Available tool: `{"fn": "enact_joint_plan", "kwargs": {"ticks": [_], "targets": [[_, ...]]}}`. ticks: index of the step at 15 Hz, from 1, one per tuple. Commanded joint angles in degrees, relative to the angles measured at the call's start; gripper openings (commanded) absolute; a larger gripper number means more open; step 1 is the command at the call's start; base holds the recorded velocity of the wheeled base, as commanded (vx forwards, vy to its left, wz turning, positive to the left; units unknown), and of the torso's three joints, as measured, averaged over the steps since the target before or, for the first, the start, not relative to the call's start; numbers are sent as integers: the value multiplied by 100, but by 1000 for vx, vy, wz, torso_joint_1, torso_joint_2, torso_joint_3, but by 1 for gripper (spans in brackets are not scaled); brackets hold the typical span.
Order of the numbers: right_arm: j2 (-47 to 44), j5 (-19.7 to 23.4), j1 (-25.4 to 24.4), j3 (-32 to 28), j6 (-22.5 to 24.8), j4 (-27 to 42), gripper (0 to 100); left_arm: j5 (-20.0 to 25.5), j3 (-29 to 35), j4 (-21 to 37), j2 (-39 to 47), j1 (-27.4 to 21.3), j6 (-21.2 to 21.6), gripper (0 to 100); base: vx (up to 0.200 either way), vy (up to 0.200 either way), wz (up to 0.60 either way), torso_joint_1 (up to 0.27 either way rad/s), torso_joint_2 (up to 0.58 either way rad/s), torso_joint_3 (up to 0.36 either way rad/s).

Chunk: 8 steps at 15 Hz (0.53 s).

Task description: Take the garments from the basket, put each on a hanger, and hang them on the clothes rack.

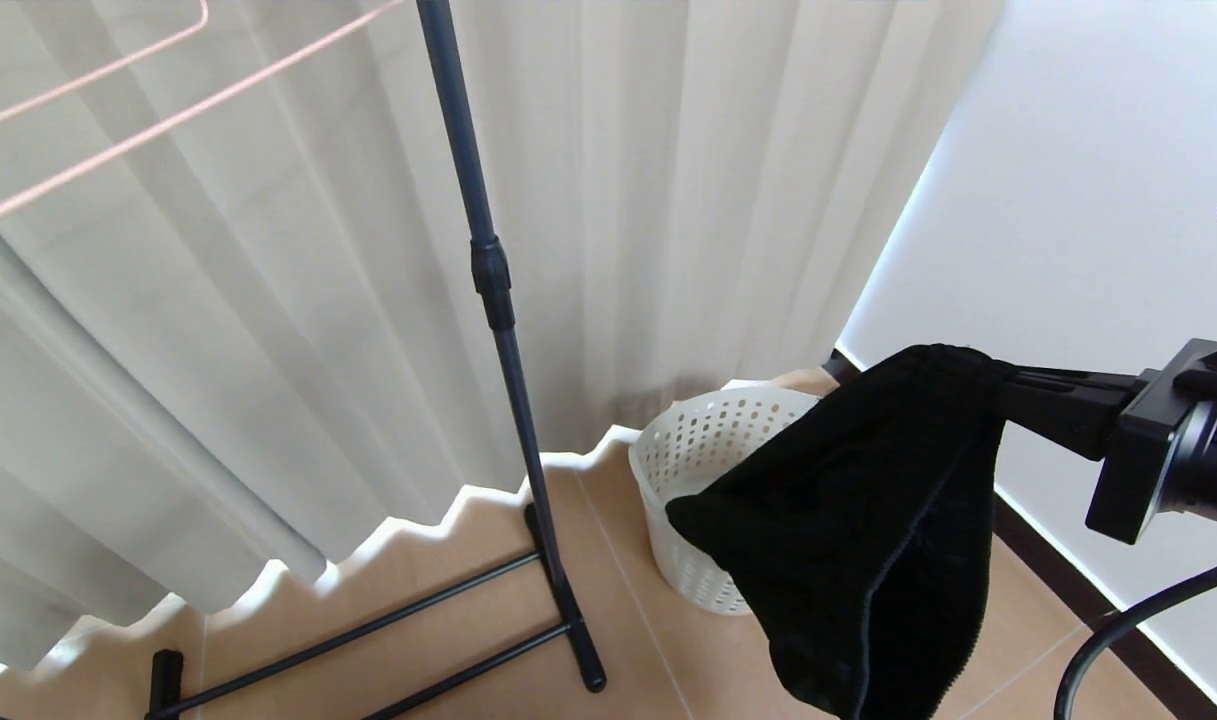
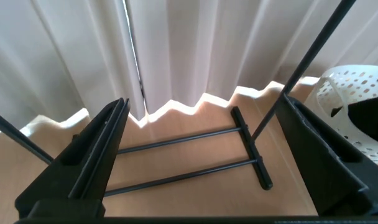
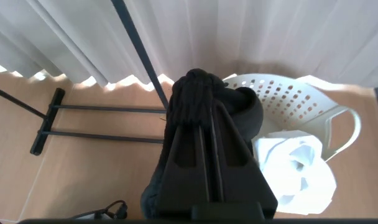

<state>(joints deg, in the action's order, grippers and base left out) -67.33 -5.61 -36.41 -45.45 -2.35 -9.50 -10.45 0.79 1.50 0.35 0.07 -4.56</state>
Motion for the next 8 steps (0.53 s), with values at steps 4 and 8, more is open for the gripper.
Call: {"fn": "enact_joint_plan", "kwargs": {"ticks": [4, 8], "targets": [[-8, -2, 3, 53, 16, 0, 0, -1, 0, -1, 0, 1, -1, 100, 0, 0, 0, 79, -447, -168], [-8, -2, 3, 62, 16, 0, 0, -1, 0, -1, 0, 1, -1, 100, 0, 0, 0, 122, -474, -161]]}}
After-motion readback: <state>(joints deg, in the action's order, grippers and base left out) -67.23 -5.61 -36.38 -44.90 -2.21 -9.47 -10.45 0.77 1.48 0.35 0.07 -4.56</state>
